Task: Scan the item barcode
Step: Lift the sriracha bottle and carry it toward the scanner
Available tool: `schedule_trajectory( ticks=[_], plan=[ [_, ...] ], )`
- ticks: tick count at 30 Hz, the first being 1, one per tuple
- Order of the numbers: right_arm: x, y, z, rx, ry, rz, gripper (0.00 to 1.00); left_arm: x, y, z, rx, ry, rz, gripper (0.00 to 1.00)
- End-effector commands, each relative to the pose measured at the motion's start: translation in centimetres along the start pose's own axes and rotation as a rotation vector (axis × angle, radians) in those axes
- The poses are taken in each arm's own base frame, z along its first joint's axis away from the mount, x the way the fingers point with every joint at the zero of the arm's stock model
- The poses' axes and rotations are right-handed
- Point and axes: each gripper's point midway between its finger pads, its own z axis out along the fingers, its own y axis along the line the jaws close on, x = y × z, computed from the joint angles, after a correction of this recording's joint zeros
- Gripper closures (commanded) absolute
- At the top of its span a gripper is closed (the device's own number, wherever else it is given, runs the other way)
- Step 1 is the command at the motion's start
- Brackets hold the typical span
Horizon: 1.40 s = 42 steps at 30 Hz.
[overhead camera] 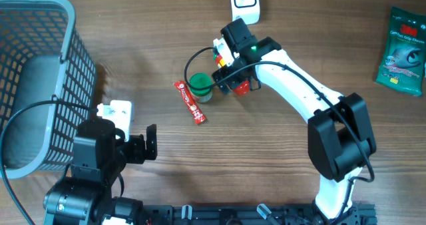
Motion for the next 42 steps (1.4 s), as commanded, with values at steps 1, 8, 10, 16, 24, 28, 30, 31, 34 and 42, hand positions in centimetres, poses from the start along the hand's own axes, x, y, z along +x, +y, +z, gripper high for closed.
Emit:
schedule_trajectory(
  ticks=[1, 8, 10, 16, 24, 28, 30, 31, 34, 42],
  plan=[
    [1.7, 0.5, 3.4, -0.037, 0.074, -0.013, 0.0, 0.1, -0.2, 0.0, 0.009, -0.002, -0.006, 0.0],
    [2.1, -0.3, 5.4, 0.001, 0.096, -0.012, 0.0, 0.1, -0.2, 0.0, 0.009, -0.002, -0.005, 0.0],
    [2.0, -0.4, 5.5, 0.003, 0.092, -0.009, 0.0, 0.1, -0.2, 0.0, 0.009, -0.002, -0.006, 0.0],
    [2.3, -2.2, 5.5, 0.016, 0.092, 0.074, 0.09, 0.1, -0.2, 0.0, 0.009, -0.002, -0.006, 0.0],
    [2.4, -2.6, 5.3, -0.103, 0.072, 0.144, 0.0, 0.1, -0.2, 0.0, 0.009, -0.002, -0.006, 0.0],
    [3.0, -1.7, 5.9, -0.152, 0.072, 0.147, 0.0, 0.1, -0.2, 0.0, 0.009, -0.002, -0.006, 0.0],
    [3.7, -1.5, 6.4, -0.15, 0.08, 0.147, 0.01, 0.1, -0.2, 0.0, 0.009, -0.002, -0.005, 0.0],
    [4.3, -1.5, 6.9, -0.148, 0.086, 0.149, 0.05, 0.1, -0.2, 0.0, 0.009, -0.002, -0.006, 0.0],
    [5.6, -1.3, 7.8, -0.15, 0.099, 0.154, 0.13, 0.1, -0.2, 0.0, 0.009, -0.002, -0.005, 0.0],
    [6.4, -1.1, 8.0, -0.152, 0.121, 0.181, 0.37, 0.1, -0.2, 0.0, 0.009, -0.002, -0.006, 0.0]
  ],
)
